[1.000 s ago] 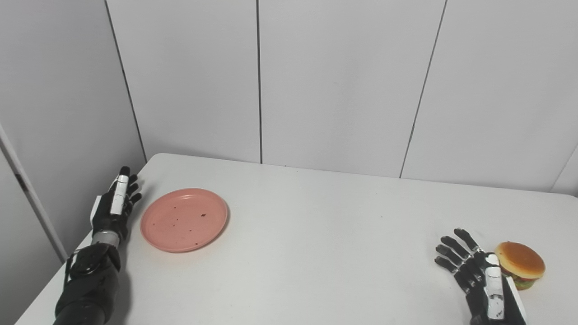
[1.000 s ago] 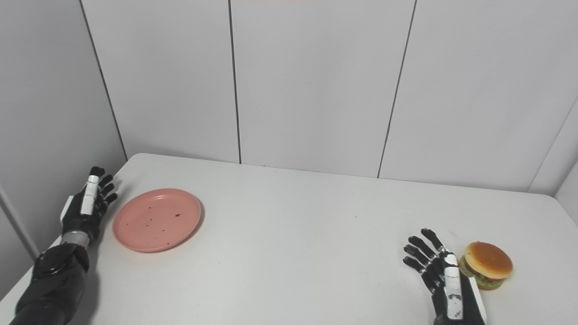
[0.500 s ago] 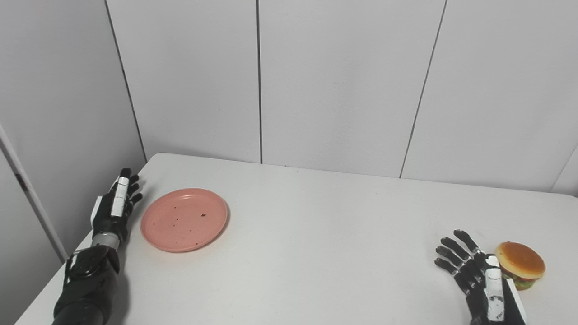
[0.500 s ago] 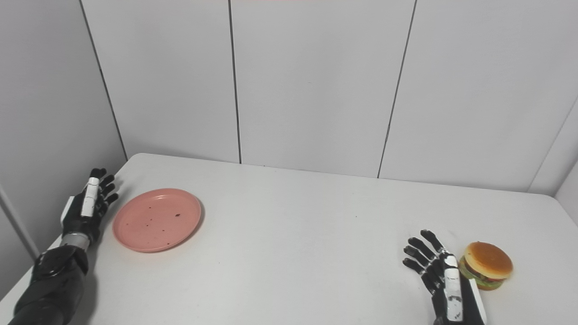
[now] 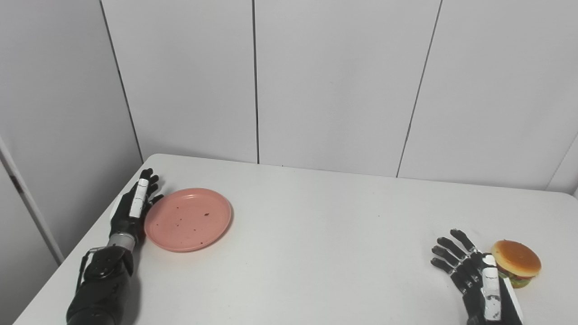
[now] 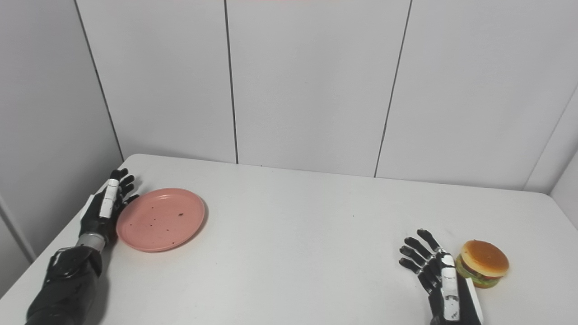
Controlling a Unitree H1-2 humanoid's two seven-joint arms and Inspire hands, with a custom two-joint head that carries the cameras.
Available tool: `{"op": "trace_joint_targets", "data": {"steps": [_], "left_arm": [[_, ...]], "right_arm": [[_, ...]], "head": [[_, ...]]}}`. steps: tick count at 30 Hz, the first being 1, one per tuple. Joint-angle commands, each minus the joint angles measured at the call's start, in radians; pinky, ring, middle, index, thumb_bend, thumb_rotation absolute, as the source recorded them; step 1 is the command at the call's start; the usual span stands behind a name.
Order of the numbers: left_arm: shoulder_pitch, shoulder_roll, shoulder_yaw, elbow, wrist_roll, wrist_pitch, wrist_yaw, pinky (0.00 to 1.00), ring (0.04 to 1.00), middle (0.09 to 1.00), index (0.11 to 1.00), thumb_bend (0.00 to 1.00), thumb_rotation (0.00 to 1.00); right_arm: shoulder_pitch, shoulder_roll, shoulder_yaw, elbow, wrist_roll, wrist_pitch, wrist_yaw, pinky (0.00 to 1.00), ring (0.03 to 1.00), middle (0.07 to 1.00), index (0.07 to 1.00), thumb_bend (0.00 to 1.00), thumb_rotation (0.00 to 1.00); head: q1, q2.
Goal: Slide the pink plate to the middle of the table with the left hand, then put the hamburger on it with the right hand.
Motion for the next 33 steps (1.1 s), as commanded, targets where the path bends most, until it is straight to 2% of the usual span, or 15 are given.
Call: {"op": "trace_joint_targets", "data": {"steps": [1, 4, 16, 19, 26, 33], "left_arm": [[-0.034, 0.001, -0.002, -0.038, -0.005, 0.008, -0.012, 0.91, 0.965, 0.940, 0.953, 0.94, 0.88], [-0.035, -0.004, -0.004, -0.041, -0.004, 0.013, -0.015, 0.91, 0.959, 0.937, 0.940, 0.97, 0.86], [-0.019, -0.024, -0.011, -0.086, -0.006, 0.037, -0.027, 0.91, 0.966, 0.927, 0.925, 0.96, 0.84], [-0.023, -0.034, -0.012, -0.087, -0.015, 0.036, -0.047, 0.93, 0.977, 0.934, 0.933, 0.94, 0.84], [-0.020, -0.068, -0.013, -0.128, -0.016, 0.058, -0.045, 0.93, 0.978, 0.929, 0.915, 0.95, 0.82], [-0.030, -0.088, -0.034, -0.129, 0.004, 0.050, -0.043, 0.91, 0.961, 0.924, 0.910, 0.96, 0.83]], "right_arm": [[0.053, 0.028, 0.013, 0.030, 0.000, 0.012, -0.005, 0.74, 0.765, 0.779, 0.834, 0.82, 0.95], [0.052, 0.028, 0.014, 0.027, -0.003, 0.016, -0.008, 0.74, 0.766, 0.782, 0.836, 0.82, 0.95], [0.053, 0.030, 0.015, 0.017, 0.006, 0.035, -0.011, 0.74, 0.764, 0.784, 0.841, 0.83, 0.94], [0.053, 0.031, 0.017, 0.018, -0.001, 0.033, -0.012, 0.74, 0.765, 0.786, 0.841, 0.83, 0.95], [0.052, 0.037, 0.022, 0.015, -0.011, 0.031, -0.019, 0.73, 0.756, 0.778, 0.840, 0.83, 0.95], [0.052, 0.042, 0.027, 0.012, -0.016, 0.031, -0.023, 0.74, 0.760, 0.778, 0.841, 0.85, 0.95]], "head": [[0.001, 0.000], [-0.001, 0.002], [-0.006, 0.008], [-0.007, 0.009], [-0.015, 0.010], [-0.021, 0.014]]}}
